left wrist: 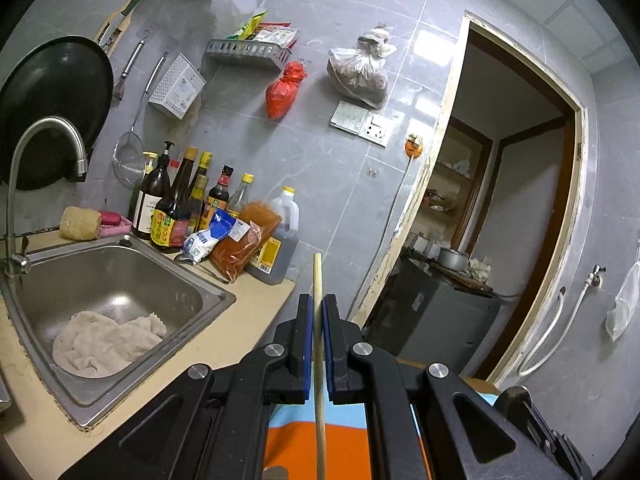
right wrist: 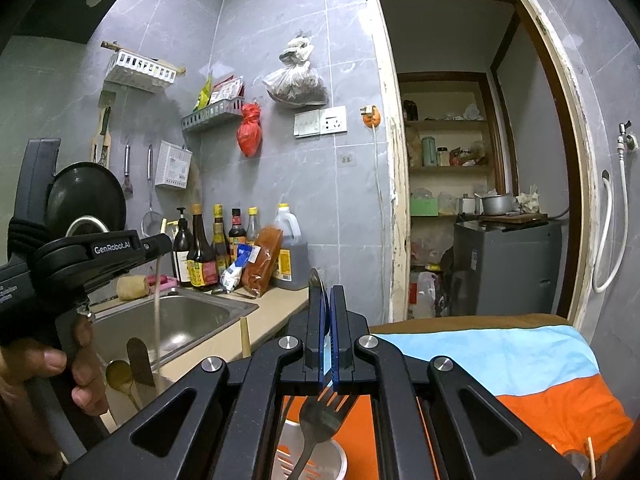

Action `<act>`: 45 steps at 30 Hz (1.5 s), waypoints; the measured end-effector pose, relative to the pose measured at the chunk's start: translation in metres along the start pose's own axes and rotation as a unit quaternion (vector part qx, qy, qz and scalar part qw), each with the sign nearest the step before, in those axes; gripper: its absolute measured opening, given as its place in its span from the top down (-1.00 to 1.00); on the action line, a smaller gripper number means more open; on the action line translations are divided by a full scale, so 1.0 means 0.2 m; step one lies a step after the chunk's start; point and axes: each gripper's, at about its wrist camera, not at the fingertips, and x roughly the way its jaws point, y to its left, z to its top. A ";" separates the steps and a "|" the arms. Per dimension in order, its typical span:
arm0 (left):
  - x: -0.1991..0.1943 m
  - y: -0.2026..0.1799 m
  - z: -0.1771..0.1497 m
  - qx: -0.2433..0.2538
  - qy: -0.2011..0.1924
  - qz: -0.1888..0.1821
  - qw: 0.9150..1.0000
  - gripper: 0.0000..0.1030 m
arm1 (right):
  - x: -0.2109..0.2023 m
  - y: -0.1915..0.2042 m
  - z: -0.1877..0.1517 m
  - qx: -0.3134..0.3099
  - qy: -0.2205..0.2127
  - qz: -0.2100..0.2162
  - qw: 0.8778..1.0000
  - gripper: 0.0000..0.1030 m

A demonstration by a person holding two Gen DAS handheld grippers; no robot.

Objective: Organize utensils
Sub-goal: 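Carry the chopstick and fork over the white caddy and open both grippers, then move both grippers back to the spoons and chopsticks on the cloth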

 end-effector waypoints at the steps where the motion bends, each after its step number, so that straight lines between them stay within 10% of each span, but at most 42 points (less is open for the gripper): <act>1: -0.01 0.00 -0.01 0.002 0.001 0.001 1.000 0.90 | 0.00 0.00 0.00 0.001 0.001 0.001 1.000 0.95; 18: -0.05 0.07 -0.09 0.015 0.122 -0.028 0.992 0.89 | -0.04 -0.03 -0.01 0.033 0.052 0.018 0.998 0.89; 22: -0.07 0.07 -0.09 0.020 0.144 -0.029 0.989 0.88 | -0.06 -0.06 -0.01 0.055 0.063 0.025 0.996 0.31; 27: -0.10 0.05 -0.07 0.017 0.168 -0.035 0.985 0.87 | -0.11 -0.10 0.02 0.073 0.069 0.020 0.995 0.30; 31: -0.14 -0.01 -0.03 0.029 0.169 -0.042 0.984 0.83 | -0.20 -0.15 0.10 0.081 0.056 -0.001 0.995 -0.07; 39: -0.26 -0.21 0.03 0.054 0.140 -0.068 0.986 -0.41 | -0.39 -0.31 0.26 0.074 0.047 -0.037 0.995 -0.45; 45: -0.34 -0.43 0.01 0.093 0.121 -0.089 0.984 -0.96 | -0.54 -0.46 0.31 0.068 0.040 -0.082 0.993 -0.98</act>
